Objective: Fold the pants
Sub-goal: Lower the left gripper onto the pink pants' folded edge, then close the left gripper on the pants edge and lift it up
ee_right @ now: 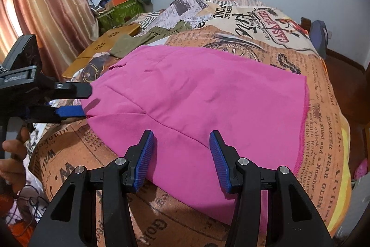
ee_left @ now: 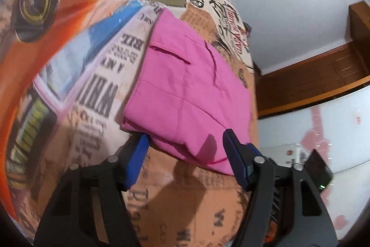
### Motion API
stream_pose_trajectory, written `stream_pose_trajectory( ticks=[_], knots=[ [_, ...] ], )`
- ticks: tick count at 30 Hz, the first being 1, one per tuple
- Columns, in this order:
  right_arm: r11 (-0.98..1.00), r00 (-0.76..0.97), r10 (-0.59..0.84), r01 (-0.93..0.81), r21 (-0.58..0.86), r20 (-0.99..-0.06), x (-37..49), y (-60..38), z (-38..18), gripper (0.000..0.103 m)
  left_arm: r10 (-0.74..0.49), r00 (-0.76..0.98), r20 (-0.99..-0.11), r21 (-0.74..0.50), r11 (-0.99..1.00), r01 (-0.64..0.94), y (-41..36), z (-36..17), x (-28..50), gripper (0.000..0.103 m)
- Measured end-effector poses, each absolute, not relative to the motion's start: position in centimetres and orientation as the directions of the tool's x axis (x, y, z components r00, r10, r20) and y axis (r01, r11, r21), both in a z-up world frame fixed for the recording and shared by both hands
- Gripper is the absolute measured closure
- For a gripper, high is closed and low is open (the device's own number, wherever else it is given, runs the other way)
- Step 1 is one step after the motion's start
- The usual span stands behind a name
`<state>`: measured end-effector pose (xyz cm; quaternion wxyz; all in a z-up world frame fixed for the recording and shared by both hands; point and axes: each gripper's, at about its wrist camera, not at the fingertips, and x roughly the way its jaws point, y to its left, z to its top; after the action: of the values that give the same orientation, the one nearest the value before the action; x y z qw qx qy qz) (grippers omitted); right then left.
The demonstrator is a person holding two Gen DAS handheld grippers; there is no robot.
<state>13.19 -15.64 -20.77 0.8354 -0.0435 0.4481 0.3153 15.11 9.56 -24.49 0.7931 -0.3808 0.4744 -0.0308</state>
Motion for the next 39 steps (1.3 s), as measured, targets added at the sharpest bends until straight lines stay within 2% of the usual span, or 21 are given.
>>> stream_pose_trajectory(
  ticks=[4, 7, 9, 15, 21, 26, 30, 35, 39],
  knots=[
    [0.795, 0.393, 0.495, -0.564, 0.222, -0.775, 13.2, -15.8, -20.9, 0.057, -0.363, 0.551, -0.751, -0.597, 0.729, -0.334, 9.3, -24.6, 16.3, 0.041],
    [0.796, 0.390, 0.497, -0.561, 0.227, -0.775, 13.3, -15.9, -21.0, 0.056, -0.305, 0.549, -0.778, -0.546, 0.760, -0.351, 9.3, -24.6, 17.2, 0.057],
    [0.796, 0.390, 0.497, -0.560, 0.229, -0.775, 13.3, -15.9, -21.0, 0.056, -0.269, 0.551, -0.790, -0.516, 0.778, -0.359, 9.4, -24.8, 17.6, 0.074],
    [0.793, 0.378, 0.498, -0.563, 0.233, -0.781, 13.8, -15.9, -21.0, 0.055, -0.220, 0.568, -0.793, -0.456, 0.833, -0.313, 8.9, -24.0, 17.8, 0.085],
    [0.781, 0.357, 0.496, -0.583, 0.226, -0.791, 14.2, -15.1, -20.7, 0.055, -0.144, 0.611, -0.778, -0.371, 0.891, -0.262, 8.4, -22.0, 16.3, 0.089],
    [0.755, 0.336, 0.523, -0.609, 0.242, -0.784, 14.3, -12.8, -19.8, 0.055, 0.036, 0.665, -0.746, -0.196, 0.943, -0.270, 8.7, -19.6, 12.6, 0.091],
    [0.736, 0.331, 0.551, -0.626, 0.258, -0.766, 14.3, -10.7, -19.2, 0.055, 0.122, 0.689, -0.714, -0.103, 0.956, -0.276, 9.7, -18.1, 10.4, 0.091],
    [0.691, 0.262, 0.551, -0.675, 0.258, -0.792, 13.5, -7.7, -20.1, 0.055, 0.158, 0.744, -0.650, -0.025, 0.973, -0.229, 9.2, -15.7, 8.7, 0.092],
    [0.669, 0.237, 0.555, -0.696, 0.259, -0.797, 12.8, -7.2, -20.5, 0.054, 0.114, 0.793, -0.598, 0.006, 0.990, -0.138, 7.1, -13.8, 8.9, 0.092]
  ],
)
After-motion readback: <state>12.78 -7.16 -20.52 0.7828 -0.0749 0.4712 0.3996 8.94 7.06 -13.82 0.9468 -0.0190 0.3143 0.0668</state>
